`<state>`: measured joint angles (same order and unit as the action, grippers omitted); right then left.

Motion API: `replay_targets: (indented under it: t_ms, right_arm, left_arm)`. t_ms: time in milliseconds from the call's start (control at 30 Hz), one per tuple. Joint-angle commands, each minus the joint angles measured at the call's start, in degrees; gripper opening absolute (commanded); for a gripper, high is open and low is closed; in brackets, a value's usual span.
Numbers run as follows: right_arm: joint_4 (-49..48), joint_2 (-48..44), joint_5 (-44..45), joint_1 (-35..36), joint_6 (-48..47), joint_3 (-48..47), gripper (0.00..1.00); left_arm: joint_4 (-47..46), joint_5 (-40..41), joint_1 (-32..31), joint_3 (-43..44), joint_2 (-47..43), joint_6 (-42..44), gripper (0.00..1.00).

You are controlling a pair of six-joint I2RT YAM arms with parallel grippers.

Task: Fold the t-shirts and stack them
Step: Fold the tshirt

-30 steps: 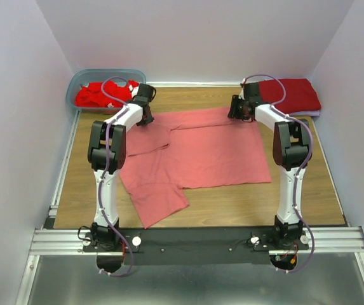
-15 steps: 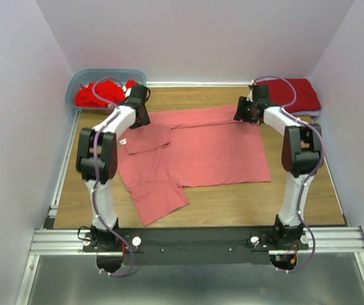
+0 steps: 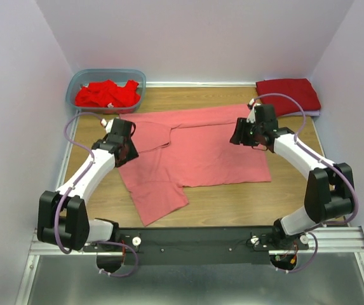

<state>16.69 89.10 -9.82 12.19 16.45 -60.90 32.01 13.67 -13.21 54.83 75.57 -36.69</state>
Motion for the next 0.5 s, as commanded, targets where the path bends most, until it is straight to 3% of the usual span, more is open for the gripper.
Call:
replay_targets:
  t_ms: [0,467]
  right_arm:
    - [2.82,-4.02,0.07,1.70,1.22,4.73,0.59]
    - [2.12,-8.94,5.17,1.79,1.04,6.67,0.59]
  left_arm:
    - [5.43,-1.02,-0.41,-5.86,-2.35,-5.23,0.52]
    - [9.73,1.88,-0.41,-11.85,0.28,-12.52,0.51]
